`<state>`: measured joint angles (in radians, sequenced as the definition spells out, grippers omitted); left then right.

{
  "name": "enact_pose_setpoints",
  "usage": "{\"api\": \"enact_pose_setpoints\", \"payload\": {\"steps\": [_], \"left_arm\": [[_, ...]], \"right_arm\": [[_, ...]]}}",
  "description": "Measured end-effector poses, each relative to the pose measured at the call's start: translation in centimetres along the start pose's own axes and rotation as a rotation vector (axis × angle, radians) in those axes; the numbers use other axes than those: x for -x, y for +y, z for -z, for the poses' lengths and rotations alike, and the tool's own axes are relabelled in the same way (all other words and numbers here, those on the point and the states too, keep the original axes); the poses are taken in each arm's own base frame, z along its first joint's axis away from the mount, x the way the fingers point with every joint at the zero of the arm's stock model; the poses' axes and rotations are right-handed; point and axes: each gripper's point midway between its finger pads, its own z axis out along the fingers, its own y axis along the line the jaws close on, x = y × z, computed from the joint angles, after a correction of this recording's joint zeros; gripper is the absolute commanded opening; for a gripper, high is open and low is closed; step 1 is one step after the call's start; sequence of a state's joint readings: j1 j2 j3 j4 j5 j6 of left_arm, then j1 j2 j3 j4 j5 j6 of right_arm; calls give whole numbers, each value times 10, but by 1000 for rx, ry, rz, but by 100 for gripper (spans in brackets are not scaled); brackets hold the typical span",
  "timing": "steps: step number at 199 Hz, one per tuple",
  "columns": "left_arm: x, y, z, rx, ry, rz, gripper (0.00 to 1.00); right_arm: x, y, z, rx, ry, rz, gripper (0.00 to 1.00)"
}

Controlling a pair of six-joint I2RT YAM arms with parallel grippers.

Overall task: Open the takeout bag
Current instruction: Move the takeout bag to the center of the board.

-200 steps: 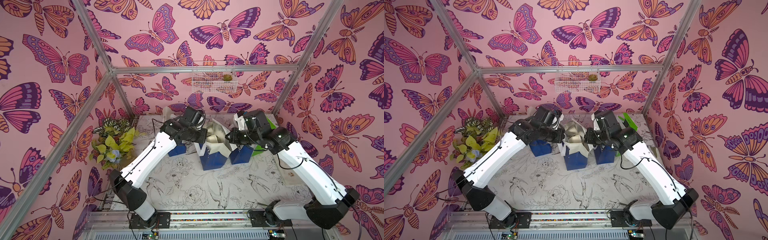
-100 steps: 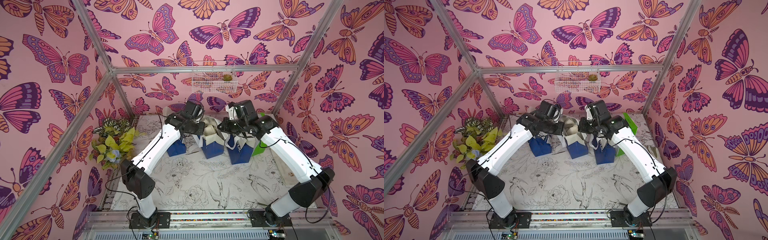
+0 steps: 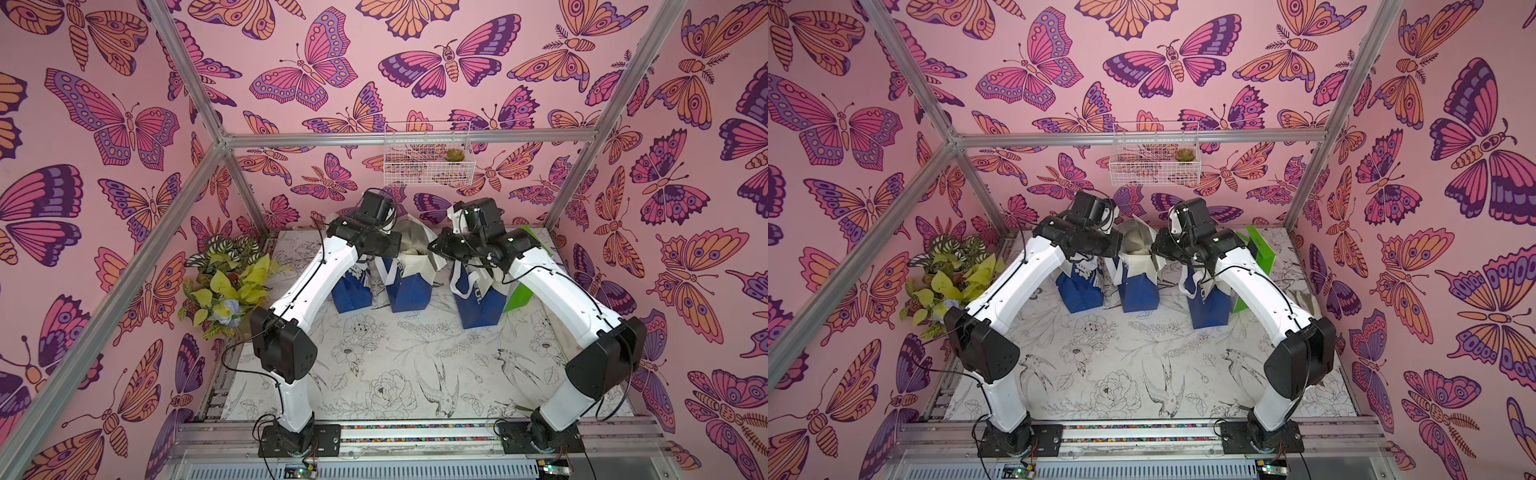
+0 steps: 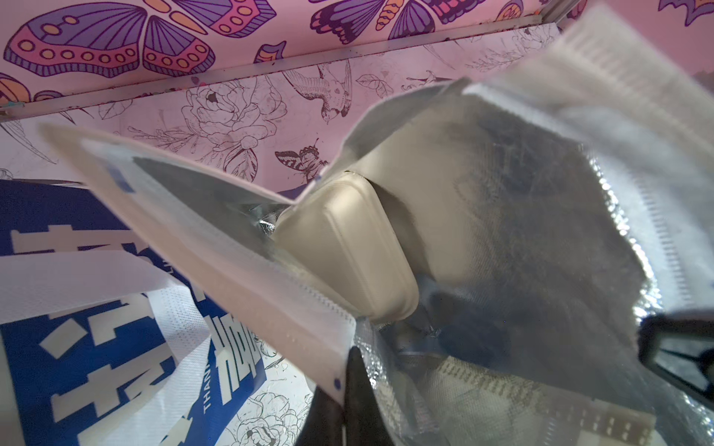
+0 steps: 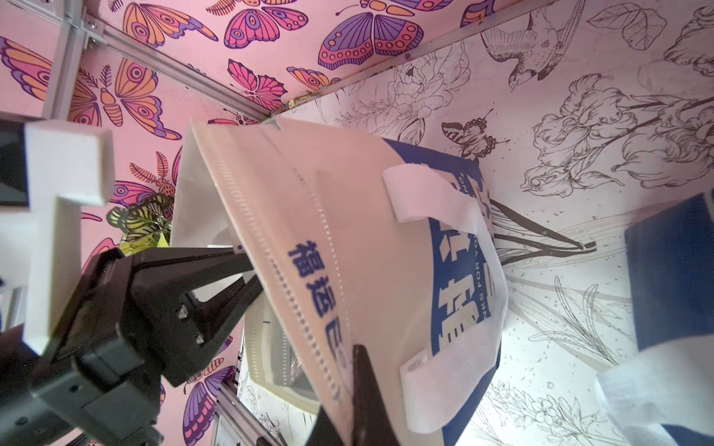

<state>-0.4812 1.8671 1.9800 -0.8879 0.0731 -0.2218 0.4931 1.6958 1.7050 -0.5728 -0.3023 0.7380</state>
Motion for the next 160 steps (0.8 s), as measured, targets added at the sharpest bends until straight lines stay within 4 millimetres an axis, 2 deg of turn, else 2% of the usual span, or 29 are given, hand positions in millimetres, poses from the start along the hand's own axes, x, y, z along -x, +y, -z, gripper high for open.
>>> {"api": "enact_pose_setpoints", "payload": {"steps": [47, 69, 88, 97, 112, 143, 160], "left_arm": [[2, 10, -6, -8, 10, 21, 0], [2, 9, -7, -18, 12, 23, 18], [5, 8, -7, -24, 0, 30, 25], [5, 7, -8, -28, -4, 36, 24], [1, 8, -11, -30, 7, 47, 15], [-6, 8, -17, -33, 27, 64, 3], [-5, 9, -17, -30, 23, 72, 0]], "right_arm": [[6, 2, -11, 21, -14, -39, 0], [6, 2, -11, 24, -16, -45, 12], [6, 3, -11, 28, -15, -53, 17], [7, 3, -11, 29, -16, -53, 18], [7, 3, -11, 28, -17, -53, 19], [6, 2, -11, 26, -17, -58, 23], [3, 0, -9, 22, -18, -60, 17]]}}
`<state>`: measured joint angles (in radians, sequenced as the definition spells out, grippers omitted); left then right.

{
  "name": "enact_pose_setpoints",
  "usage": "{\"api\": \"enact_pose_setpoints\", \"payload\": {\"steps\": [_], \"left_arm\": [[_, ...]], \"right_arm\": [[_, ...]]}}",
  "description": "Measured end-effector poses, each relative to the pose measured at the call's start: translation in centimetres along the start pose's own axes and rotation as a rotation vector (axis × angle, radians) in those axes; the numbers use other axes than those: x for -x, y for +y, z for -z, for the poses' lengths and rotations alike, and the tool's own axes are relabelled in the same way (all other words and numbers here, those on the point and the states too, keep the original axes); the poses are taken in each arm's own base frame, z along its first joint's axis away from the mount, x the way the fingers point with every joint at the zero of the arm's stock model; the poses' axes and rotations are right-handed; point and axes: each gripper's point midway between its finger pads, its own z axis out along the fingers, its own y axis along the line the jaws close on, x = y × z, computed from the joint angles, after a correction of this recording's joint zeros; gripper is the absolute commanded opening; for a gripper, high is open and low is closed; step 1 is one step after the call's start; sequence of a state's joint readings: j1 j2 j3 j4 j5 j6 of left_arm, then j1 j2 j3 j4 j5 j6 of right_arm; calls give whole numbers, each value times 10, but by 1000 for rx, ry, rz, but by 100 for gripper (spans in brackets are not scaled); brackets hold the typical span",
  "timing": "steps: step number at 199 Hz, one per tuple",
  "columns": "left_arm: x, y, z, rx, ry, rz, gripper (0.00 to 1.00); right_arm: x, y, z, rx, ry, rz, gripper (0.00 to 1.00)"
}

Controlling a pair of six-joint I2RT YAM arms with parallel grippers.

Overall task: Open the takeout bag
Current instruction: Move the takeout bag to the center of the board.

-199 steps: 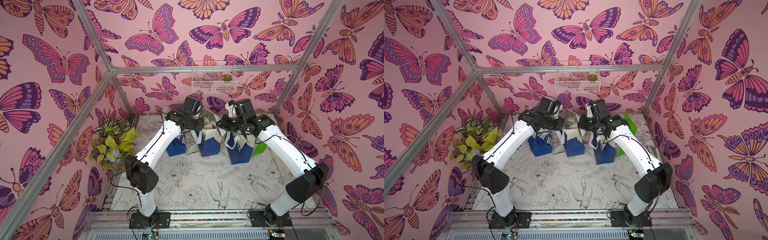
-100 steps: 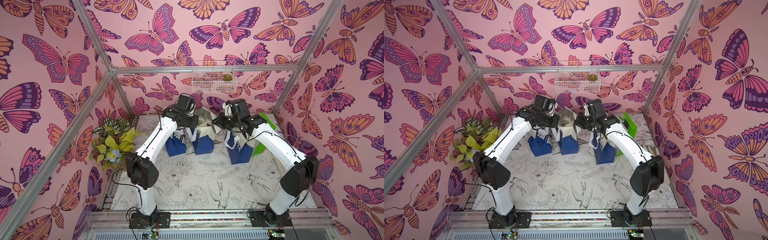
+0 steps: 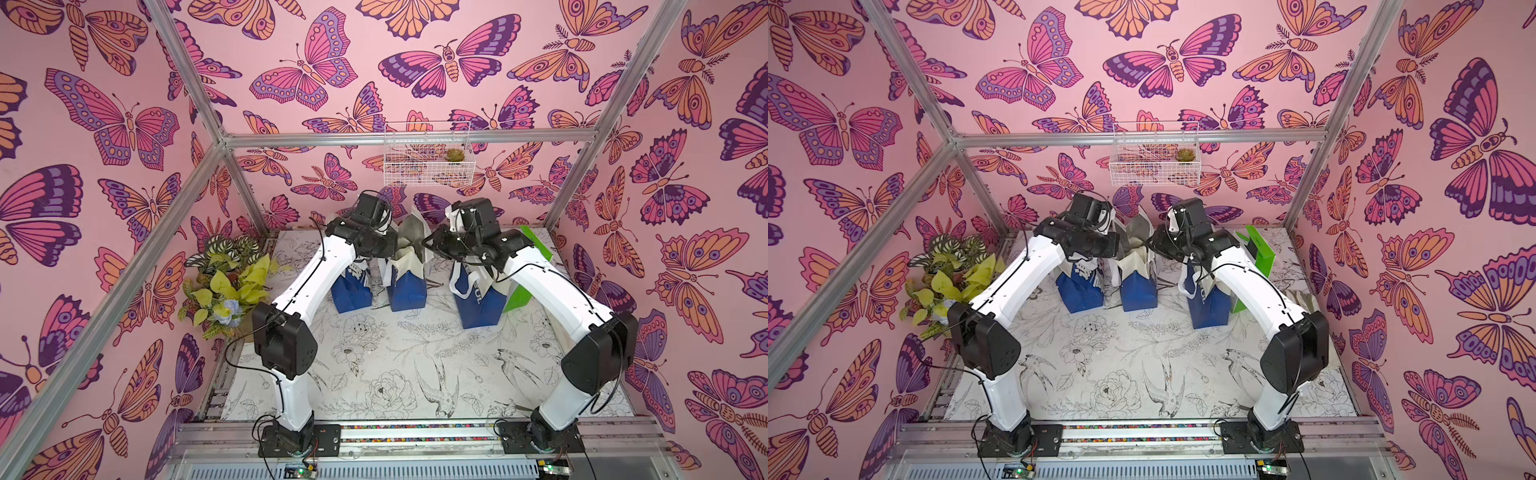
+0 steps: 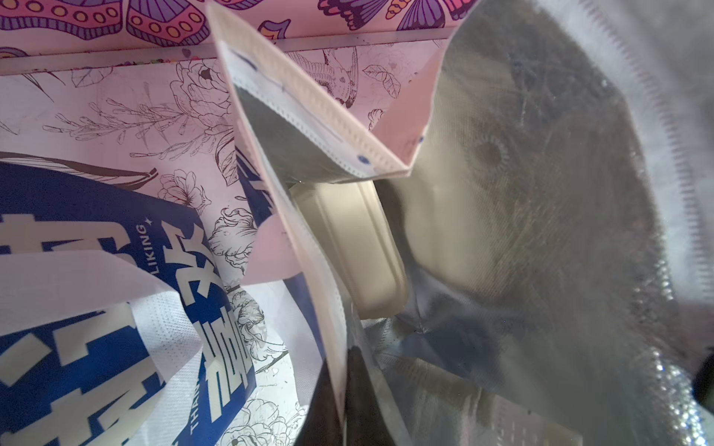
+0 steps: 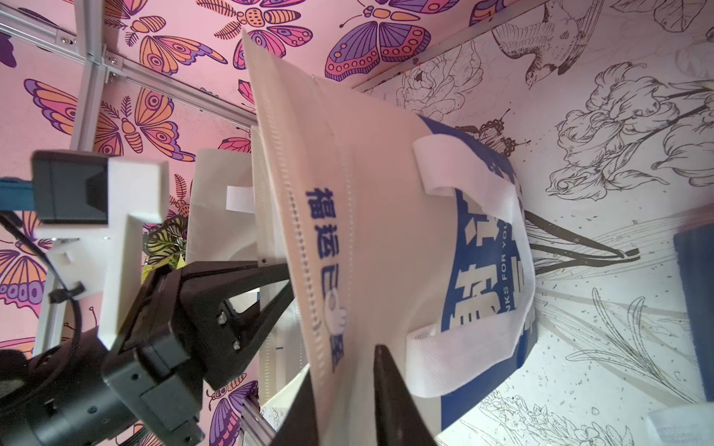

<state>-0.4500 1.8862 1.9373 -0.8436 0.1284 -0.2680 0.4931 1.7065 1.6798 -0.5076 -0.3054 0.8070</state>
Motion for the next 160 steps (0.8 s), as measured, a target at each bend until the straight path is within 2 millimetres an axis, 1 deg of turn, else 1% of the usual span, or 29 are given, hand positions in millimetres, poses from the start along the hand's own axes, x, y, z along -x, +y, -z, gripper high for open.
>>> {"api": "enact_pose_setpoints", "payload": {"steps": [6, 16, 19, 57, 73, 80, 90, 102, 122, 139, 153, 160], "left_arm": [[0, 0, 0, 2, -2, -1, 0], [2, 1, 0, 7, -6, -1, 0], [2, 1, 0, 9, -8, -2, 0], [11, -1, 8, 11, -36, -6, 0], [14, -1, 9, 13, -42, -7, 0], [14, -1, 9, 15, -44, -7, 8], [14, 0, 9, 20, -44, -10, 22], [15, 1, 10, 28, -47, -18, 31], [13, 4, 15, 41, -53, -12, 44], [8, 6, 29, 56, -58, 1, 51], [7, 5, 49, 58, -79, 1, 55], [7, 5, 62, 61, -94, 2, 56]], "right_arm": [[-1, -1, 1, -1, -1, -1, 13], [-1, -1, 4, -3, -5, -1, 2], [-1, -1, 4, -4, -8, 0, 0], [0, 0, 8, -5, -18, 4, 0], [0, 0, 8, -6, -17, 3, 9], [-1, 0, 8, -8, -15, 2, 13], [-1, 0, 8, -8, -14, 1, 20], [-1, 0, 8, -8, -14, 0, 24], [-2, 1, 8, -7, -13, 3, 29], [-2, 2, 9, -3, -14, 6, 32], [-1, 4, 12, 2, -19, 8, 35], [-1, 6, 14, 6, -22, 9, 37]]}}
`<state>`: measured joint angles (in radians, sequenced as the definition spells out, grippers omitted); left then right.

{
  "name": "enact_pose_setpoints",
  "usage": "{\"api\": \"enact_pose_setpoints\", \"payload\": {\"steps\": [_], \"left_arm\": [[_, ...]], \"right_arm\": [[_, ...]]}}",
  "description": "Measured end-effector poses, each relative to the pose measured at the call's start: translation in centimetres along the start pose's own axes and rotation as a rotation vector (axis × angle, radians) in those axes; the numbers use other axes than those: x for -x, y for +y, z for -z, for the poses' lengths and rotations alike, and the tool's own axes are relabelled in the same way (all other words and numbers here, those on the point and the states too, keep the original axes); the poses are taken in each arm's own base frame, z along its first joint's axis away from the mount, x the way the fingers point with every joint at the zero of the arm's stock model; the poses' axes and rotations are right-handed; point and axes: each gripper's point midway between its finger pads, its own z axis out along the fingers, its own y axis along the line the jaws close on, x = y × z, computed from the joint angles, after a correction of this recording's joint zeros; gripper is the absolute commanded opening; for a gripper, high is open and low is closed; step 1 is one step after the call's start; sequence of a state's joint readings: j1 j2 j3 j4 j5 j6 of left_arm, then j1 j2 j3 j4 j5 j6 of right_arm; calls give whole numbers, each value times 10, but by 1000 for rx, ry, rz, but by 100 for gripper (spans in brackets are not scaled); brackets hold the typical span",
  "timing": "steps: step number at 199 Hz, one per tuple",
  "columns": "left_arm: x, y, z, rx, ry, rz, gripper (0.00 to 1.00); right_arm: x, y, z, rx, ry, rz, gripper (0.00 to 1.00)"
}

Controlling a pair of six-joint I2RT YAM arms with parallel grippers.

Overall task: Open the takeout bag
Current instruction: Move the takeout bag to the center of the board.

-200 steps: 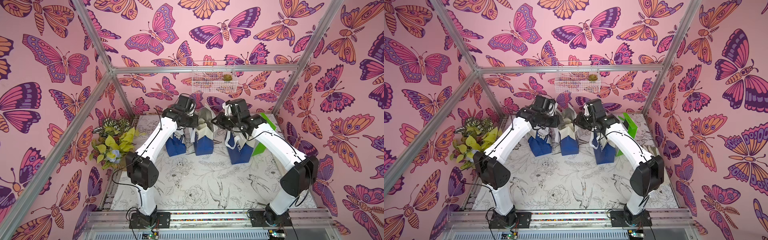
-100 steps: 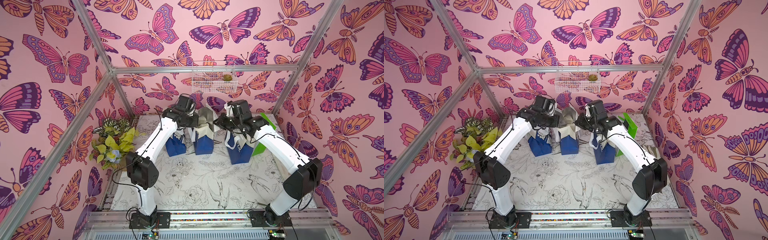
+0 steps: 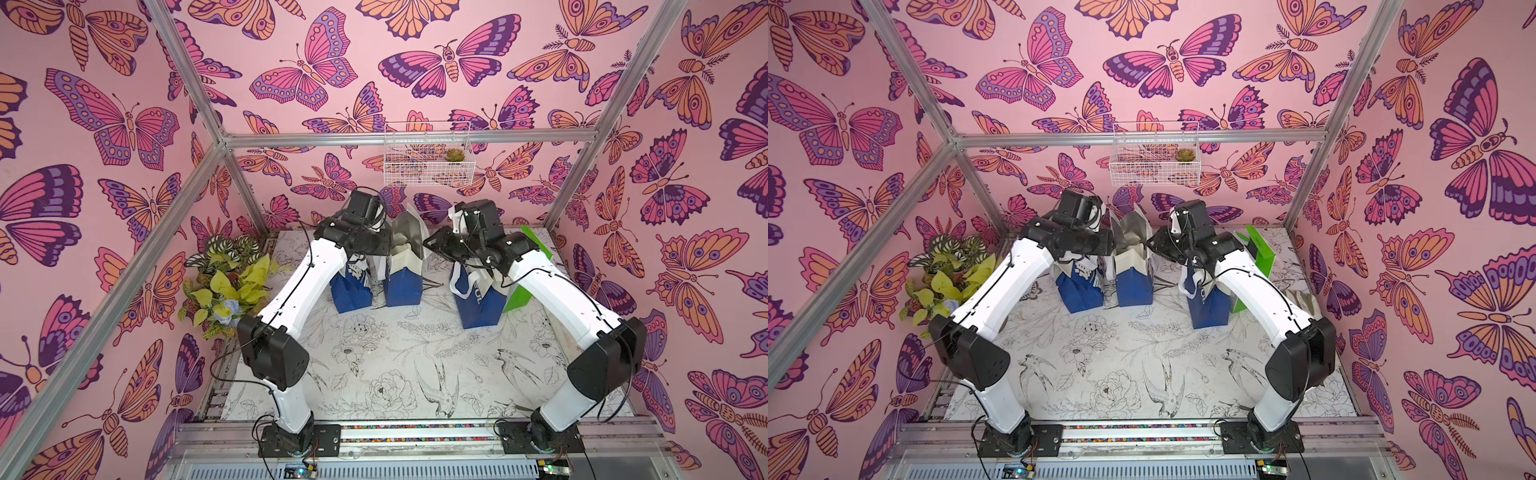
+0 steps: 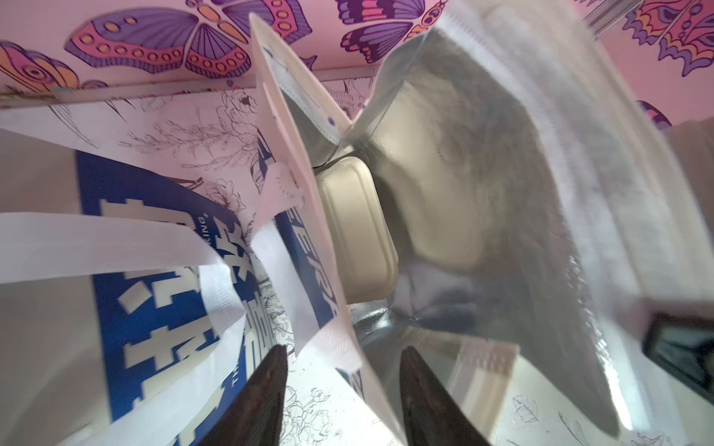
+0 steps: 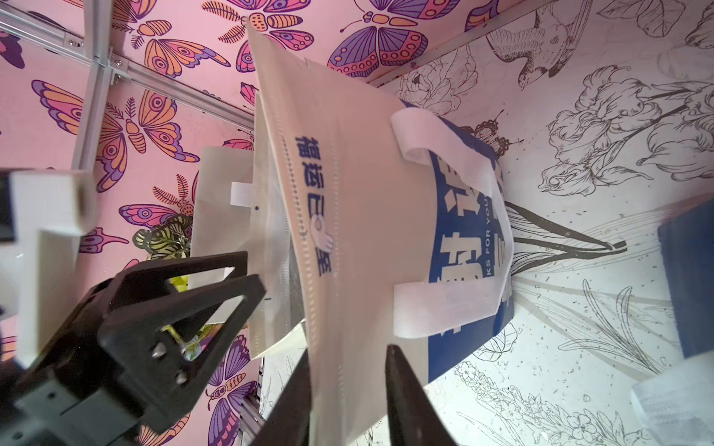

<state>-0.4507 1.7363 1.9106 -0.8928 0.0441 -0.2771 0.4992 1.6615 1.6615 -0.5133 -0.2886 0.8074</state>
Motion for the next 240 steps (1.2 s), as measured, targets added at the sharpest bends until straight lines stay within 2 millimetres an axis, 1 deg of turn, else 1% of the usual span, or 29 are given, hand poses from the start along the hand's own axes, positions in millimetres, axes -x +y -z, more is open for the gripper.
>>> {"api": "enact_pose_setpoints", "payload": {"steps": [25, 40, 51, 63, 79, 98, 111, 127, 141, 150, 168, 186, 199, 207, 221, 231, 240], "left_arm": [[7, 3, 52, 17, -81, 2, 64], [5, 10, 78, 47, -119, 8, 67], [1, 18, 91, 74, -134, 17, 68], [-6, 31, 96, 107, -132, 38, 68], [-17, 51, 93, 153, -101, 73, 67], [-30, 74, 81, 206, -50, 117, 66], [-37, 88, 74, 234, -21, 147, 66], [-41, 100, 68, 258, -1, 176, 63], [-42, 108, 65, 272, 6, 197, 57], [-42, 111, 63, 278, 7, 213, 54], [-41, 117, 60, 287, 8, 225, 51], [-42, 120, 55, 293, 9, 230, 40], [-43, 124, 50, 303, 14, 234, 25], [-43, 125, 47, 306, 21, 232, 19], [-44, 128, 43, 314, 26, 239, 12], [-45, 129, 41, 317, 26, 246, 8], [-46, 129, 40, 320, 25, 246, 2]], "right_arm": [[-1, 6, 9, 11, -7, 14, 43], [-3, 11, 15, 17, -8, 33, 47], [-5, 15, 21, 24, -11, 45, 50], [-6, 21, 30, 32, -20, 59, 50], [-8, 31, 44, 44, -40, 83, 51], [-14, 44, 64, 61, -68, 116, 51], [-22, 52, 79, 71, -80, 144, 51], [-32, 62, 94, 88, -92, 180, 51], [-45, 67, 106, 97, -94, 209, 50], [-53, 69, 112, 100, -90, 230, 49], [-70, 70, 119, 93, -74, 264, 48], [-81, 69, 121, 78, -60, 294, 47], [-87, 67, 121, 67, -55, 307, 47], [-89, 66, 121, 61, -52, 312, 47], [-93, 61, 119, 43, -47, 319, 46], [-95, 58, 118, 31, -40, 324, 46], [-98, 56, 117, 21, -35, 330, 46]]}}
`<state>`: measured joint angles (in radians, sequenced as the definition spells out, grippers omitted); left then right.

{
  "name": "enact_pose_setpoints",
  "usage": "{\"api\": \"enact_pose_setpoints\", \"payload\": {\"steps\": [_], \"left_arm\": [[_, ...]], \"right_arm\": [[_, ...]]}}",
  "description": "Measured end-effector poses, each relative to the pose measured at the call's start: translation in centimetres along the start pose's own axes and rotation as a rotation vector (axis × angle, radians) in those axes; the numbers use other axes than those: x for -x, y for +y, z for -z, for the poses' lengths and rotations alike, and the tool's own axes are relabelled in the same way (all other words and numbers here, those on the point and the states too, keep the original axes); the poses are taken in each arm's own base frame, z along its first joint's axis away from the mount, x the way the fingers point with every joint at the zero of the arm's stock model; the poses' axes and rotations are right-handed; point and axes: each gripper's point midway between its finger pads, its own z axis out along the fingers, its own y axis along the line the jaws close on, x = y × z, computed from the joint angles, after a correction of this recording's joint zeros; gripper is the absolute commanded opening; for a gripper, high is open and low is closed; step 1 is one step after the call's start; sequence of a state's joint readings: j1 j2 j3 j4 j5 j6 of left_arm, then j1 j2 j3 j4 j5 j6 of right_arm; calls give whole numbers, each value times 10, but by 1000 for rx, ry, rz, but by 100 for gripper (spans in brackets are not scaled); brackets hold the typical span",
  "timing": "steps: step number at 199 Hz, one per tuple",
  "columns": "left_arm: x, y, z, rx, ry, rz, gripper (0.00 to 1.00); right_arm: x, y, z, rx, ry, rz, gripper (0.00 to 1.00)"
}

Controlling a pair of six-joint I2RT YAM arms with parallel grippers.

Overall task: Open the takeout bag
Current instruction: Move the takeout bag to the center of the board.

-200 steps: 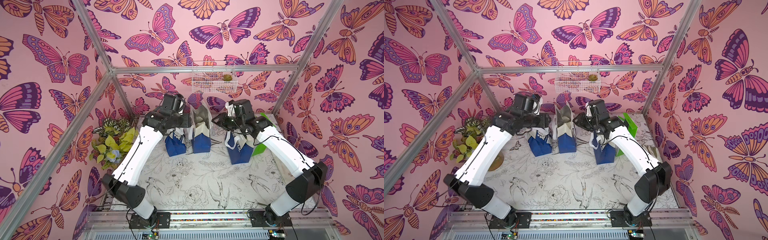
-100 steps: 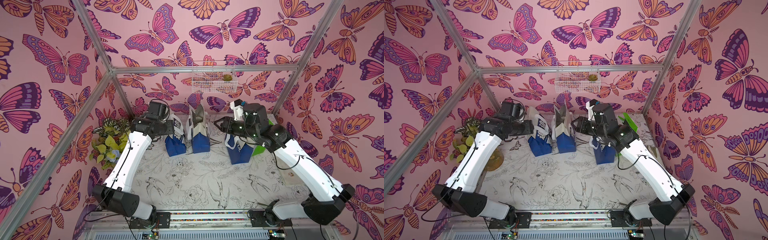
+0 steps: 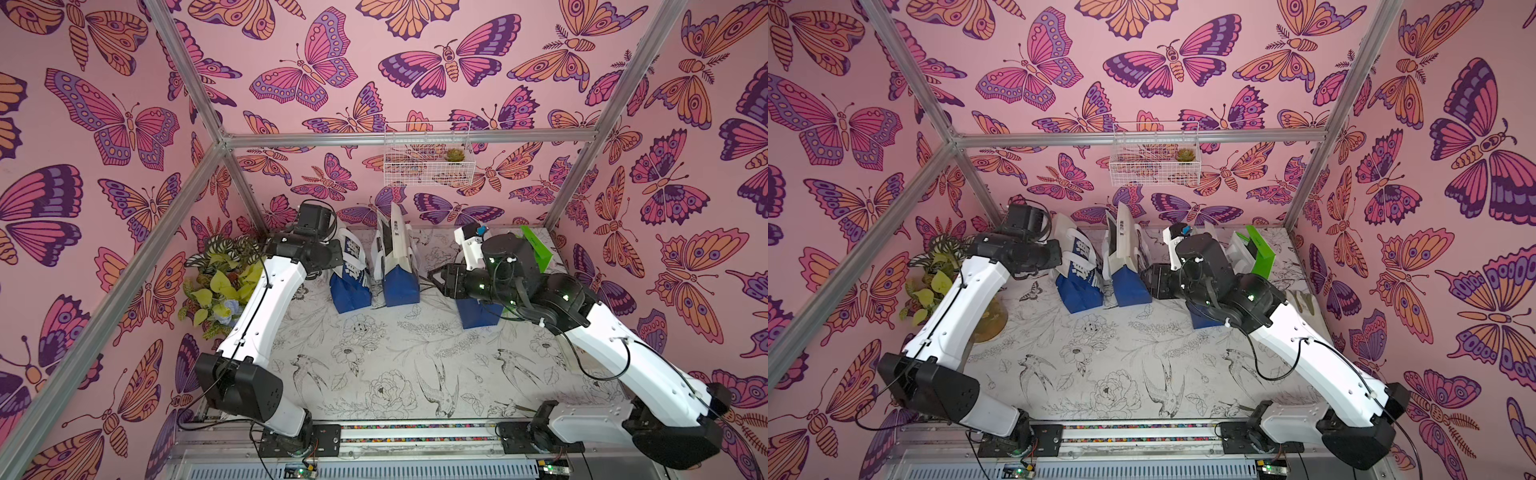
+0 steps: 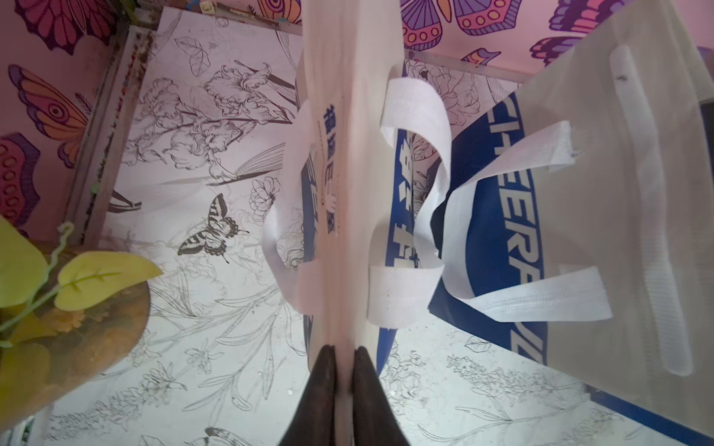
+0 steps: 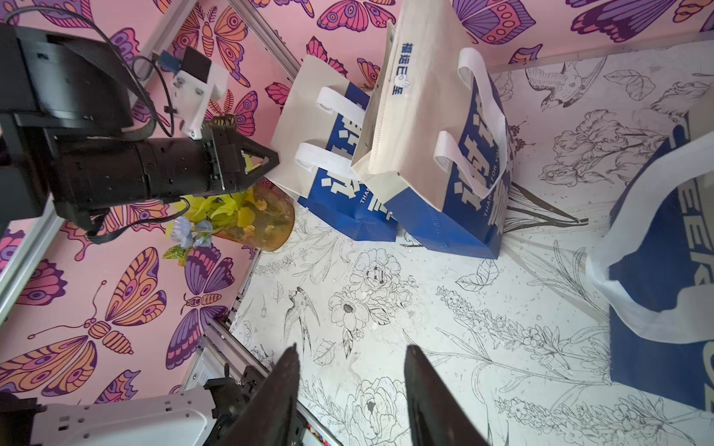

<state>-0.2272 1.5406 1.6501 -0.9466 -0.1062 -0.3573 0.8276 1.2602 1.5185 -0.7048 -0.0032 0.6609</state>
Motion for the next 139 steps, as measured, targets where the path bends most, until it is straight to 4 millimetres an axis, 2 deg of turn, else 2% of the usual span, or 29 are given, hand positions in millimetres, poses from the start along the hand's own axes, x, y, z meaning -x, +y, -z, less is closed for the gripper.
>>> {"api": "enact_pose_setpoints", "payload": {"steps": [4, 42, 66, 105, 139], "left_arm": [[0, 0, 0, 1, -3, 4, 0], [-5, 7, 1, 24, -20, 6, 0], [-15, 13, 12, 22, -34, 26, 0], [-46, 14, 42, -32, -23, 57, 0], [-87, -6, 75, -164, 3, 78, 0]], "right_arm": [[-1, 0, 0, -3, 2, 2, 46], [-6, -3, 3, -16, 1, 16, 45], [-7, -4, 10, -18, -11, 23, 45], [-13, -6, 18, -21, -17, 37, 45], [-29, 3, 15, -20, 10, 90, 45]]}}
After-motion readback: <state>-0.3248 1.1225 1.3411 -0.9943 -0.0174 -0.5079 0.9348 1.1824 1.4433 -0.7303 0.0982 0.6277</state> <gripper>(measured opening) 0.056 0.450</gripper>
